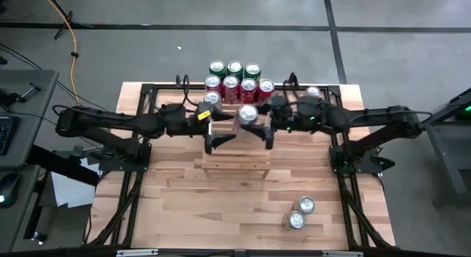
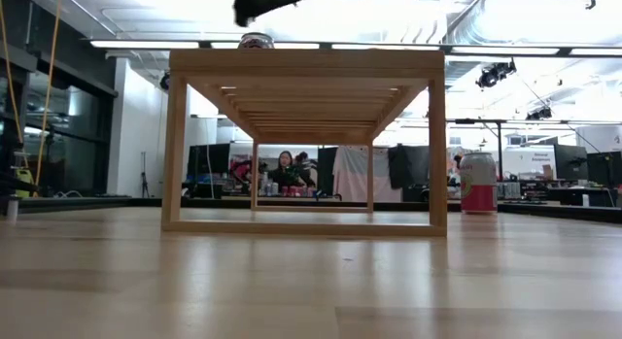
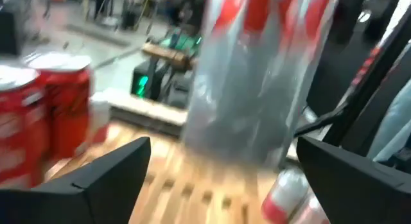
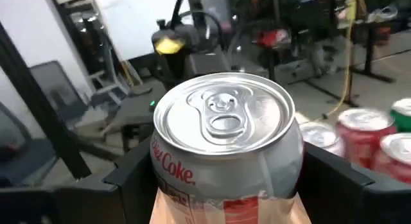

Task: Place canned beverage on shelf
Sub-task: Put the top silver soda can on the shelf aligned with the other silver soda can

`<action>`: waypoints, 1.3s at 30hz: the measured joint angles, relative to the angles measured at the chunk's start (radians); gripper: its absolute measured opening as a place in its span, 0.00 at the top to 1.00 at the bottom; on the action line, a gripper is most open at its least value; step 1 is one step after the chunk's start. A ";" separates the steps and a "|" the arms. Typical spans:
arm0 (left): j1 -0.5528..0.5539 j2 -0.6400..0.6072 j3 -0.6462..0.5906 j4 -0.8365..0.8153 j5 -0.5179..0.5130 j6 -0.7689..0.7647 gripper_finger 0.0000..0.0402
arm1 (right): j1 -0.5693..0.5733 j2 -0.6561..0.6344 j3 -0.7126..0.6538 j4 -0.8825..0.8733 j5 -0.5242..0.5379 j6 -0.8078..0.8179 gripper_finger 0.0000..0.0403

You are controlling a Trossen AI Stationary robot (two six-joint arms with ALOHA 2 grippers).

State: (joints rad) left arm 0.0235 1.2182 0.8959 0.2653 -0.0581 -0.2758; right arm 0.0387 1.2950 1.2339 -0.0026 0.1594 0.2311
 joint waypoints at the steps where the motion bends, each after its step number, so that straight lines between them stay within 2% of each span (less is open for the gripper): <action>1: 0.005 -0.021 0.007 -0.063 -0.002 -0.001 0.06 | 0.000 -0.015 0.002 -0.027 0.014 0.001 0.30; 5: 0.018 -0.123 0.014 -0.208 -0.007 -0.014 0.11 | 0.010 -0.062 -0.007 -0.187 0.060 0.001 0.30; 8: 0.018 -0.210 0.014 -0.216 -0.037 -0.019 0.12 | 0.024 -0.099 -0.005 -0.261 0.119 0.012 0.30; 13: 0.014 -0.341 0.014 -0.162 -0.141 0.042 0.12 | 0.053 -0.073 -0.008 -0.337 0.161 0.020 0.30; 17: 0.015 -0.412 0.014 -0.123 -0.170 0.092 0.12 | 0.063 -0.044 -0.026 -0.259 0.172 0.007 0.30; 23: 0.015 -0.467 0.014 -0.126 -0.189 0.102 0.12 | 0.061 -0.029 -0.238 0.042 0.159 0.079 0.30; 27: 0.015 -0.472 0.014 -0.126 -0.199 0.098 0.12 | 0.061 -0.034 -0.301 0.172 0.159 0.101 0.30; 34: 0.015 -0.471 0.014 -0.127 -0.250 0.106 0.11 | 0.025 -0.026 -0.259 0.206 0.188 -0.008 0.30; 39: 0.015 -0.471 0.014 -0.126 -0.270 0.105 0.11 | -0.006 0.047 -0.205 0.202 0.177 -0.052 0.30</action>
State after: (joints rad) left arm 0.0383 0.7471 0.9100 0.1394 -0.3283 -0.1707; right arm 0.0329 1.3419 1.0286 0.1998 0.3369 0.1788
